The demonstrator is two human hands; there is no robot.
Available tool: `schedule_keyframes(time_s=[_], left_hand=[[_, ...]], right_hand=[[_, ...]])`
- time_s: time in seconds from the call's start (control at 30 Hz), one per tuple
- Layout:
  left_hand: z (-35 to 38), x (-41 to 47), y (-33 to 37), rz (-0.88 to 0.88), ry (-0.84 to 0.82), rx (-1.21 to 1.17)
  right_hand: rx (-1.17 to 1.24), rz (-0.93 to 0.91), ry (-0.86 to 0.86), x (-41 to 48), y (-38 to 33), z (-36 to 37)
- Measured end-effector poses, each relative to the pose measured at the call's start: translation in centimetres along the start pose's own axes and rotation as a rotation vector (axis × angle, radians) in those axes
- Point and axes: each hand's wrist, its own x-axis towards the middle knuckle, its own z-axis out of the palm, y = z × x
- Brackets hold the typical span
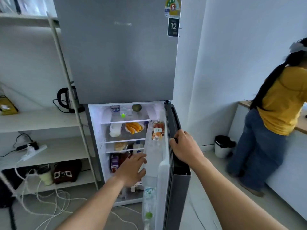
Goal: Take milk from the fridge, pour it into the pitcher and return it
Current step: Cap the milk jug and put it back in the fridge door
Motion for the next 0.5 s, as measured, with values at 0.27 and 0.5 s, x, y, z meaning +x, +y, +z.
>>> schedule_keyframes(time_s=[0.27,0.5], left_hand=[[-5.0,-1.6,-4.3,-0.18,0.077,-0.1],[-11.3,-0.2,-7.2,-0.288,0.208,-0.143]], right_hand=[[-0.056,-0.235,-0.063,1.1,-2.6,3.2],[0.099,-0.33,-0.288,3.3,-4.0,5.9]])
